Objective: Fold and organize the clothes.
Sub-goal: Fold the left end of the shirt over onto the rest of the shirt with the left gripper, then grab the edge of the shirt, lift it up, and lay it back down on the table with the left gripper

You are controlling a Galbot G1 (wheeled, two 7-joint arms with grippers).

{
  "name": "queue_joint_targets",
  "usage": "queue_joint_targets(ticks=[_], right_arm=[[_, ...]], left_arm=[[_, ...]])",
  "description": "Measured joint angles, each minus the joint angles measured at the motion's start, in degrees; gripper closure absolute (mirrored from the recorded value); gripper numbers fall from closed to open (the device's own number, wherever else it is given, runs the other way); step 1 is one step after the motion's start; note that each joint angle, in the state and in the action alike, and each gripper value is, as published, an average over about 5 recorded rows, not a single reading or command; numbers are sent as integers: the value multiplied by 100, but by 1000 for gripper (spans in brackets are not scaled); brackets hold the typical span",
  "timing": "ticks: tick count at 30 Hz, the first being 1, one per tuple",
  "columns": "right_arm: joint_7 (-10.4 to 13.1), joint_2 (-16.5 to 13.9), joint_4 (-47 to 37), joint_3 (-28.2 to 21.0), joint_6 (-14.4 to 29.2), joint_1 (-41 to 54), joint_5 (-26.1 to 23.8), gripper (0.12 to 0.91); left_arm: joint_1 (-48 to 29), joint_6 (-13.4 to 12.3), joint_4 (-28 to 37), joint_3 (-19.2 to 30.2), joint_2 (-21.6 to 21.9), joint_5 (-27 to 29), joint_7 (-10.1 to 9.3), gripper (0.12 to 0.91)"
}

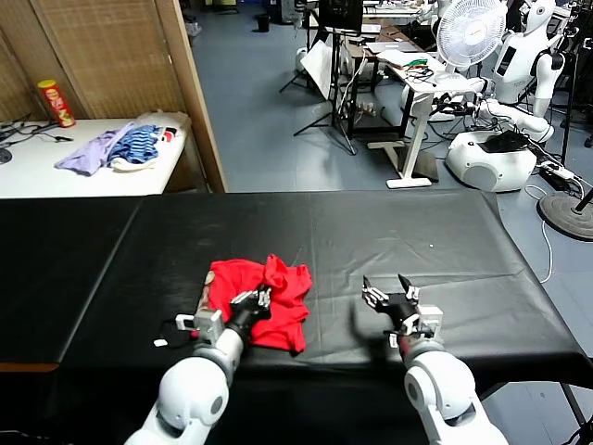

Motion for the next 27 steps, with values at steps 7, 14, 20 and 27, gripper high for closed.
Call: queue_joint_targets(ticks=[7, 14, 20, 27], right_arm=[[-122, -73, -126, -161, -9, 142, 16, 227], [-371, -221, -283, -447, -17, 416, 268, 227], [-602, -165, -447, -960, -12, 881, 460, 227], [-714, -7, -962, -1798, 54, 1441, -99, 227]], left_arm=[[144, -183, -93, 31, -243, -424, 183, 630], [271, -431, -102, 63, -607, -622, 371, 285], [392, -804, -171, -455, -297, -76, 496, 233], [615, -929, 69, -1275, 198, 232, 530, 232]])
